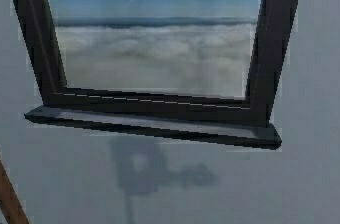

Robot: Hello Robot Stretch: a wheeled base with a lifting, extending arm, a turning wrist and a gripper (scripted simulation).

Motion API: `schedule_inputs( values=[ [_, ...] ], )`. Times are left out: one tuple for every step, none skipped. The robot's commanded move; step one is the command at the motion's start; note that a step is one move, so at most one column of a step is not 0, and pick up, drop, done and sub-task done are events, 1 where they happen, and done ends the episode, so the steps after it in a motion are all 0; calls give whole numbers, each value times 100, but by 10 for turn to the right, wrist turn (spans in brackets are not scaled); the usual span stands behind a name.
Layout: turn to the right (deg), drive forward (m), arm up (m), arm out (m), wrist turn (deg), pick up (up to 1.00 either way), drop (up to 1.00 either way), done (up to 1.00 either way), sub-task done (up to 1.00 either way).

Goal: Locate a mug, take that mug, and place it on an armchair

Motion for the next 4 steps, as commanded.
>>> schedule_inputs(
  values=[
    [-450, 0, 0, 0, 0, 0, 0, 0, 0],
    [-330, 0, 0, 0, 0, 0, 0, 0, 0],
    [0, 10, 0, 0, 0, 0, 0, 0, 0],
    [-450, 0, 0, 0, 0, 0, 0, 0, 0]
  ],
)
